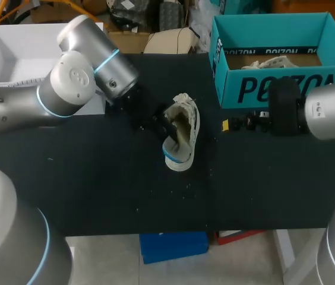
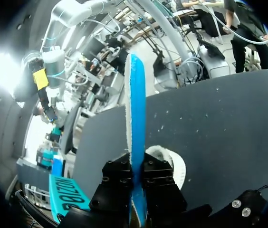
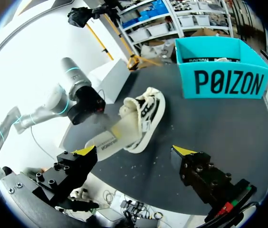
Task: Take the shoe out of the shoebox, open the shoe tongue, remove and reinsert the insole, then place the shoe into the shoebox
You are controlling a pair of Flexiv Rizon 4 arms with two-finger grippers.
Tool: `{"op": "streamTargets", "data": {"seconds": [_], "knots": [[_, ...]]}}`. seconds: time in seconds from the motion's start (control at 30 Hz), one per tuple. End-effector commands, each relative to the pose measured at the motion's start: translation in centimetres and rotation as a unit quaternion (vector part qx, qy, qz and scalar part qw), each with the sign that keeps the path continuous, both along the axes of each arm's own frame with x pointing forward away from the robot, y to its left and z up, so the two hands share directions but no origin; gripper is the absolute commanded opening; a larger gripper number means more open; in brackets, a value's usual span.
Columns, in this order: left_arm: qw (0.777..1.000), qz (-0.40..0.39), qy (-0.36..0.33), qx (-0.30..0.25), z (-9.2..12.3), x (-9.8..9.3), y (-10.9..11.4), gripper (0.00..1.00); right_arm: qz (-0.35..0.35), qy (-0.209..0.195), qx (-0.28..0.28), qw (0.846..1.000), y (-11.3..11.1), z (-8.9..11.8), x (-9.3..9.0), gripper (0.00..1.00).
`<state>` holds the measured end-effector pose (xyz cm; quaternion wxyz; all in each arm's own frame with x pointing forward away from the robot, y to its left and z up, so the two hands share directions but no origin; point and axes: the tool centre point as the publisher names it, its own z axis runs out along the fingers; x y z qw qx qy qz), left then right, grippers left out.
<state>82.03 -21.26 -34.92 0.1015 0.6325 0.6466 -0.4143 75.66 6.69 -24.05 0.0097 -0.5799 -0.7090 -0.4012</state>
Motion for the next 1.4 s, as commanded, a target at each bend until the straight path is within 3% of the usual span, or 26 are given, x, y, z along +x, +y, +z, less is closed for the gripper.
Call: {"op": "streamTargets", "data": {"seconds": [0.03,0.43,0.47,0.5,0.57,0.63,0.7,0.87,1.03,1.17,1.3,1.4], "knots": [[1.000,-0.005,0.003,0.003,-1.0,1.7,-0.9,0.00,0.000,0.000,0.000,1.000,0.0,0.0,-0.1,1.00],[0.999,0.045,-0.021,0.022,-2.6,4.0,-1.2,0.00,0.000,0.000,0.000,1.000,0.0,0.0,-0.1,1.00],[0.998,0.049,-0.024,0.024,-2.6,4.0,-1.2,0.06,0.000,0.000,0.000,1.000,0.0,0.0,-0.1,1.00],[0.998,0.050,-0.025,0.024,-2.6,4.0,-1.2,0.40,0.000,0.000,0.000,1.000,0.0,0.0,-0.1,1.00],[0.998,0.050,-0.026,0.023,-2.3,3.7,-1.0,0.65,0.000,0.000,0.000,1.000,0.0,0.0,-0.1,1.00],[0.998,0.054,-0.027,0.022,-1.7,3.4,-0.7,0.80,0.000,0.000,0.000,1.000,0.0,0.0,-0.1,1.00],[0.998,0.056,-0.027,0.018,-1.0,2.8,-0.4,0.78,0.000,0.000,0.000,1.000,0.0,0.0,-0.1,1.00],[0.998,0.050,-0.029,0.004,1.1,1.0,0.4,0.49,0.000,0.000,0.000,1.000,0.0,0.0,-0.1,1.00],[0.999,0.032,-0.029,-0.002,2.8,-0.7,0.9,0.38,0.000,0.000,0.000,1.000,0.0,0.0,-0.1,1.00],[0.999,0.020,-0.025,0.001,2.9,-1.6,0.8,0.25,0.000,0.000,0.000,1.000,0.0,0.0,-0.1,1.00],[1.000,0.015,-0.022,0.005,2.1,-1.7,0.6,0.00,0.000,0.000,0.000,1.000,0.0,0.0,-0.1,1.00],[1.000,0.017,-0.019,0.009,1.6,-1.5,0.5,0.00,0.000,0.000,0.000,1.000,0.0,0.0,-0.1,1.00]]}}
